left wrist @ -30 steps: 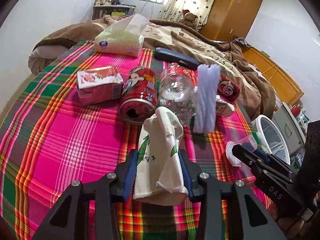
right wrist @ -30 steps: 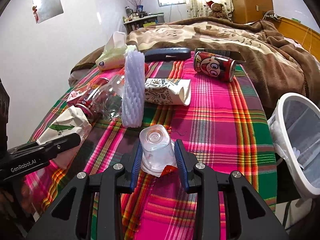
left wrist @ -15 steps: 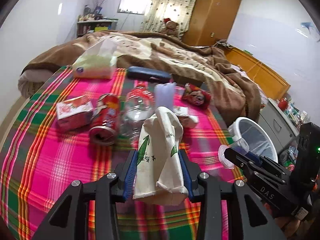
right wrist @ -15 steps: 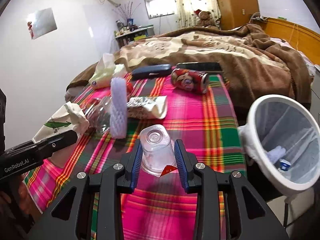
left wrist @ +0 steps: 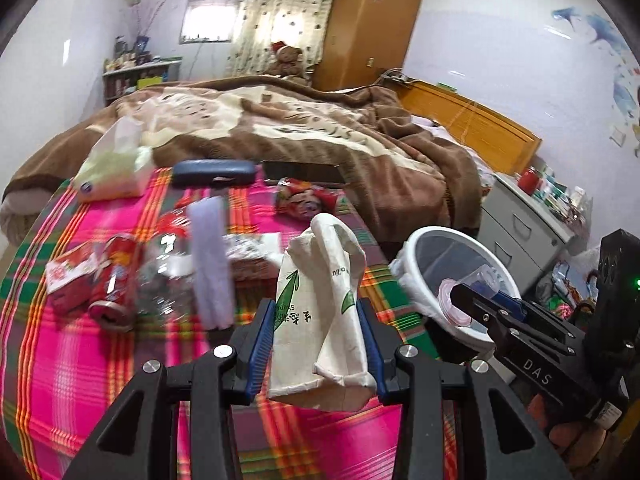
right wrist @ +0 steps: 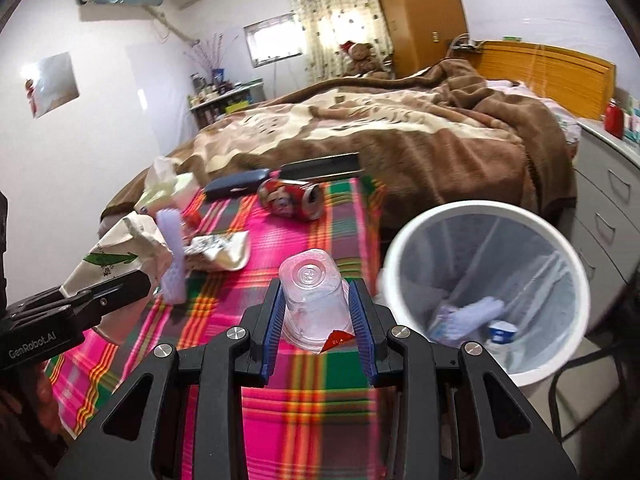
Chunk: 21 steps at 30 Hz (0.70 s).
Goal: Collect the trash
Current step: 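Carry the paper bag with the left tool while the right tool carries the cup over the bin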
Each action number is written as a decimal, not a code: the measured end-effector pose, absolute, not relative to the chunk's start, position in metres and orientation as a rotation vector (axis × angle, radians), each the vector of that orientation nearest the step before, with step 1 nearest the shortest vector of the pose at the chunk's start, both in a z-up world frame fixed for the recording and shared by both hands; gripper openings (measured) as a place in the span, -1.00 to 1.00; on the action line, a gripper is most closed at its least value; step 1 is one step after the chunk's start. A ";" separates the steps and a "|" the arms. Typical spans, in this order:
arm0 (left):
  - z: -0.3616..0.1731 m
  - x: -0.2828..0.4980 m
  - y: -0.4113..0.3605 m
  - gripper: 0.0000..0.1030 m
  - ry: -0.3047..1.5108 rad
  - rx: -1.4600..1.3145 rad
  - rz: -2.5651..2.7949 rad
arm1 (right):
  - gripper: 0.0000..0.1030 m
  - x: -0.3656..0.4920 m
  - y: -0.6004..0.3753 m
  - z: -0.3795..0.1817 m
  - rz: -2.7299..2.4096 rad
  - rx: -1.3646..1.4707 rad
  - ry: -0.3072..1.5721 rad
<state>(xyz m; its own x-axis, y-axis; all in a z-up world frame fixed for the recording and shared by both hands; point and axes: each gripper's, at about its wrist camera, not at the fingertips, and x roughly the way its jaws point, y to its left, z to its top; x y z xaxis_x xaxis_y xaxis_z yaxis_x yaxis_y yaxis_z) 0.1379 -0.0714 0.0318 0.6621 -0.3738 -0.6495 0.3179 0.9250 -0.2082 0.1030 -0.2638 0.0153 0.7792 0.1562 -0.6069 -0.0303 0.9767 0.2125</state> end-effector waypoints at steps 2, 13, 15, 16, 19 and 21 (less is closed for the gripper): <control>0.035 0.139 -0.087 -0.20 0.743 -0.061 -0.419 | -0.34 0.103 -0.273 0.016 0.082 0.201 0.666; 0.039 0.148 -0.164 -0.20 0.738 0.001 -0.551 | -0.34 0.102 -0.323 0.018 -0.030 0.212 0.652; 0.039 0.150 -0.175 -0.20 0.742 0.007 -0.571 | -0.34 0.102 -0.333 0.017 -0.052 0.212 0.656; 0.038 0.151 -0.183 -0.20 0.744 0.015 -0.584 | -0.34 0.103 -0.337 0.017 -0.064 0.212 0.656; 0.034 0.157 -0.199 -0.20 0.759 0.019 -0.614 | -0.34 0.104 -0.348 0.014 -0.083 0.218 0.666; 0.032 0.160 -0.210 -0.20 0.766 0.020 -0.635 | -0.34 0.108 -0.357 0.009 -0.107 0.227 0.679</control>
<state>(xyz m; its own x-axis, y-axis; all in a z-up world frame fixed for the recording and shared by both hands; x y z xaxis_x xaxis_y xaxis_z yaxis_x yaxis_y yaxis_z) 0.1599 -0.2098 0.0323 0.5443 -0.5286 -0.6514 0.5424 0.8141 -0.2075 0.1076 -0.3572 0.0088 0.7738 -0.0240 -0.6330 0.1718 0.9698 0.1731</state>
